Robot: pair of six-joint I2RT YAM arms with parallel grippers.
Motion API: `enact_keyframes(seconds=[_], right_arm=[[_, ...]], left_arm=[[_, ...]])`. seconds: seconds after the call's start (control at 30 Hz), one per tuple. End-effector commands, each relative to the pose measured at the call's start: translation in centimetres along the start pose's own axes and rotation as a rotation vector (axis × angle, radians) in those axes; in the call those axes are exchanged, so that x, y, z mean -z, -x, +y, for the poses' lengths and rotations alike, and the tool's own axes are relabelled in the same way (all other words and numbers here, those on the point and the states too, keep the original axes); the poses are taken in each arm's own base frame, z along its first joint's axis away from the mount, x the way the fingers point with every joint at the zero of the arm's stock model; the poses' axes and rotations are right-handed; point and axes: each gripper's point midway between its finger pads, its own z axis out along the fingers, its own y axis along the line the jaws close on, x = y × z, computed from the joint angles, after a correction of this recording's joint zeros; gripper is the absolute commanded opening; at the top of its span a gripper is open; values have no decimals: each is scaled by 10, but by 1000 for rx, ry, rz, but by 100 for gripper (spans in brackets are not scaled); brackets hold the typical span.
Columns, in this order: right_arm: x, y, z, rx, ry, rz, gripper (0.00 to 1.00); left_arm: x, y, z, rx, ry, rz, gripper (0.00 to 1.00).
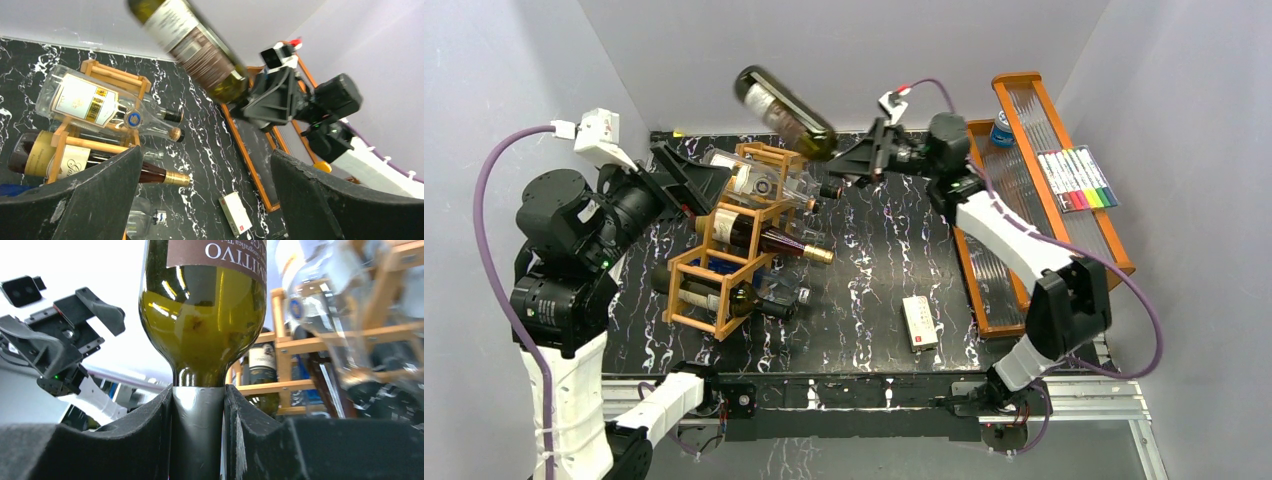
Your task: Take the wine bottle off the wine rack
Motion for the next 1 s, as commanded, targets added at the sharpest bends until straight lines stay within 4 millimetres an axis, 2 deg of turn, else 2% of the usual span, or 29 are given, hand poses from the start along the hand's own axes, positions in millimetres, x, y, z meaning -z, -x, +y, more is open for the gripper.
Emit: enact_keyframes(seconds=[0.0,0.17,0.37,0.63,0.8,0.87,0.97], right_arm=[[56,35,45,183,16,-135,0],[109,43,19,164,-167,-205,0],[160,25,-12,63,-310,-227,0],[190,-16,-46,-15,-507,-152,0],[203,-41,-61,-49,-600,-105,0],[211,-60,-71,-94,-651,-49,0],[227,-74,-79,-105,-772,20,0]], left_arm=[[-9,-9,-2,1,-37,32,98],[-25,-23,0,15,-70,78,98],[-57,-49,-2,60,-161,184,98],[-105,-88,-18,123,-310,342,98],[-129,-130,-50,54,-364,441,98],[-140,-156,-66,-16,-392,487,98],[-143,-198,-78,-181,-433,538,98]])
